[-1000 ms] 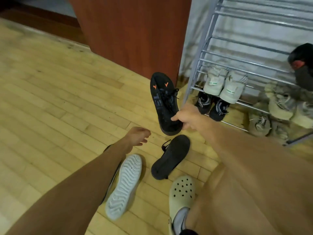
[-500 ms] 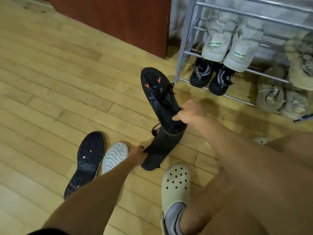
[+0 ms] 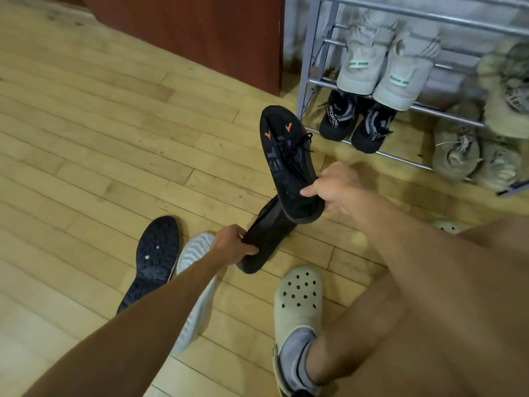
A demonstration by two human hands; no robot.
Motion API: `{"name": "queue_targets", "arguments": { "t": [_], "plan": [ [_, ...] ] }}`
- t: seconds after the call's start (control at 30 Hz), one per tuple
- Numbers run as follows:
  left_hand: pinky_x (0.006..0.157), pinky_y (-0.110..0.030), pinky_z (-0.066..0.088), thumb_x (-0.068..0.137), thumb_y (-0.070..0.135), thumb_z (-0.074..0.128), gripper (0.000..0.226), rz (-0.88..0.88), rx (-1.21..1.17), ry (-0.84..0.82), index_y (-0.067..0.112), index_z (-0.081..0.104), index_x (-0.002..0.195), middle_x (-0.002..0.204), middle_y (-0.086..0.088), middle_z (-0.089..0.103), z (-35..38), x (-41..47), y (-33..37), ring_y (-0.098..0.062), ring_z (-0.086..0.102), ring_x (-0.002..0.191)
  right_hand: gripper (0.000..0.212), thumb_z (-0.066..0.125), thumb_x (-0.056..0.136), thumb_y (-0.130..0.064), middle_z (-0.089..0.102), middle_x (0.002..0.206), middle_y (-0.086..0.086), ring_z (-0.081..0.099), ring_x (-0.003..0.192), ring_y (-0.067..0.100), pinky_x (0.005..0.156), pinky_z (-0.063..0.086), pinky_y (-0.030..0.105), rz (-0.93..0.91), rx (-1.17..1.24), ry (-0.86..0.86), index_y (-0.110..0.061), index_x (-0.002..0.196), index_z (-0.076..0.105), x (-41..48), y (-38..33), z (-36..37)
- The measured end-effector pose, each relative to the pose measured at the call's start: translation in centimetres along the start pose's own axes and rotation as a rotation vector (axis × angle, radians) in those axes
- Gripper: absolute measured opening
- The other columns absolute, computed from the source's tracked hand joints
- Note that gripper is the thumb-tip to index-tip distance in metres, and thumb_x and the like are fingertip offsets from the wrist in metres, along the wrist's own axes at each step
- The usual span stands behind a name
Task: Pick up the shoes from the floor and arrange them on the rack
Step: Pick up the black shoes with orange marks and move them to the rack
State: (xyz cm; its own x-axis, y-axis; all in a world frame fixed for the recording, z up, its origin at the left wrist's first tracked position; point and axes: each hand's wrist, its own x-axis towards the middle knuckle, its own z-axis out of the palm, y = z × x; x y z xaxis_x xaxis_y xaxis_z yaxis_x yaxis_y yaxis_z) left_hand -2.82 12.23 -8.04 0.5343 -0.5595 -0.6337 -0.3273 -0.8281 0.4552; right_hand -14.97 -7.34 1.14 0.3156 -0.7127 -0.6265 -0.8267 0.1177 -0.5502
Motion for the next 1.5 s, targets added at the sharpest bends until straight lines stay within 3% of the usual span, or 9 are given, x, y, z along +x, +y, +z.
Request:
{"name": "queue_targets", "arguments": {
  "t": [0.2, 0.37, 0.57, 0.77, 0.93, 1.13, 1.27, 1.37, 1.5],
  "plan": [
    [0.091, -0.04, 0.048, 0.08, 0.032, 0.069, 0.052, 0.076, 0.286, 0.406, 0.01, 0.05, 0.123, 0.118, -0.01, 0.05, -0.4, -1.3, 0.1, -0.026, 0.048, 0.108, 0.042, 0.085, 0.071, -0.02, 0.07, 0.108, 0.014, 0.07, 0.092, 0.033, 0.076, 0.062, 0.043, -0.003, 0.044, 0.036, -0.004, 0.107, 0.069, -1.2, 0.3, -0.1],
    [0.102, -0.038, 0.035, 0.089, 0.039, 0.056, 0.048, 0.145, 0.434, 0.061, 0.02, 0.05, 0.132, 0.13, -0.011, 0.043, 1.5, -0.9, -1.6, -0.03, 0.037, 0.12, 0.042, 0.086, 0.07, -0.02, 0.071, 0.106, 0.014, 0.07, 0.088, 0.034, 0.076, 0.062, 0.043, 0.025, 0.047, 0.013, -0.005, 0.106, 0.069, -1.0, 0.9, -0.5],
    [0.102, -0.041, 0.043, 0.088, 0.028, 0.059, 0.055, 0.005, 0.076, 0.097, 0.012, 0.044, 0.138, 0.137, -0.017, 0.038, 1.0, 0.6, -2.0, -0.034, 0.046, 0.122, 0.042, 0.085, 0.071, -0.02, 0.069, 0.108, 0.016, 0.069, 0.089, 0.035, 0.072, 0.061, 0.042, 0.063, 0.044, 0.03, -0.005, 0.106, 0.067, -0.6, 2.0, -0.7],
    [0.09, -0.04, 0.052, 0.086, 0.031, 0.064, 0.066, -0.248, -0.076, -0.076, -0.001, 0.036, 0.136, 0.128, -0.021, 0.053, 2.5, 2.1, -1.8, -0.035, 0.057, 0.113, 0.042, 0.084, 0.072, -0.019, 0.07, 0.106, 0.017, 0.07, 0.084, 0.036, 0.075, 0.061, 0.045, 0.093, 0.071, 0.021, -0.003, 0.106, 0.065, 0.5, 2.7, -0.9],
    [0.09, -0.043, 0.052, 0.086, 0.028, 0.061, 0.062, -0.377, -0.072, 0.023, -0.003, 0.037, 0.134, 0.128, -0.022, 0.052, 3.5, 3.6, -1.1, -0.037, 0.056, 0.114, 0.039, 0.085, 0.071, -0.019, 0.071, 0.101, 0.015, 0.07, 0.083, 0.037, 0.072, 0.062, 0.045, 0.101, 0.082, 0.002, -0.003, 0.101, 0.066, 1.4, 3.3, -1.1],
    [0.068, -0.036, 0.053, 0.084, 0.013, 0.066, 0.03, -0.492, -0.458, -0.191, -0.003, 0.05, 0.104, 0.087, -0.015, 0.058, 3.4, 2.7, -0.2, -0.026, 0.057, 0.071, 0.041, 0.085, 0.071, -0.024, 0.07, 0.1, 0.015, 0.069, 0.084, 0.036, 0.071, 0.062, 0.042, 0.08, -0.006, -0.016, -0.004, 0.101, 0.065, 1.3, 3.5, -1.5],
    [0.071, -0.04, 0.056, 0.082, 0.005, 0.07, 0.031, -0.465, -0.601, -0.277, -0.005, 0.056, 0.108, 0.101, -0.019, 0.059, 1.6, 1.0, 1.4, -0.027, 0.059, 0.079, 0.037, 0.084, 0.073, -0.025, 0.07, 0.099, 0.013, 0.069, 0.085, 0.034, 0.069, 0.061, 0.038, 0.025, -0.056, 0.004, -0.006, 0.099, 0.066, -0.1, 2.5, -2.0],
    [0.074, -0.041, 0.056, 0.08, 0.004, 0.073, 0.02, -0.412, -0.691, -0.255, -0.003, 0.059, 0.092, 0.091, -0.015, 0.062, -0.5, -0.8, 2.7, -0.023, 0.06, 0.079, 0.039, 0.082, 0.075, -0.025, 0.07, 0.104, 0.012, 0.069, 0.09, 0.031, 0.075, 0.061, 0.039, -0.034, -0.042, 0.015, -0.005, 0.105, 0.067, -2.0, 1.0, -2.9],
    [0.053, -0.036, 0.059, 0.081, 0.006, 0.073, 0.019, -0.323, -0.834, -0.11, -0.002, 0.057, 0.089, 0.09, -0.014, 0.059, -4.5, -3.9, 4.2, -0.028, 0.06, 0.09, 0.047, 0.084, 0.074, -0.023, 0.07, 0.11, 0.013, 0.071, 0.087, 0.031, 0.079, 0.061, 0.042, -0.12, -0.008, 0.045, -0.005, 0.114, 0.068, -5.5, -2.2, -5.1]
  ]
}}
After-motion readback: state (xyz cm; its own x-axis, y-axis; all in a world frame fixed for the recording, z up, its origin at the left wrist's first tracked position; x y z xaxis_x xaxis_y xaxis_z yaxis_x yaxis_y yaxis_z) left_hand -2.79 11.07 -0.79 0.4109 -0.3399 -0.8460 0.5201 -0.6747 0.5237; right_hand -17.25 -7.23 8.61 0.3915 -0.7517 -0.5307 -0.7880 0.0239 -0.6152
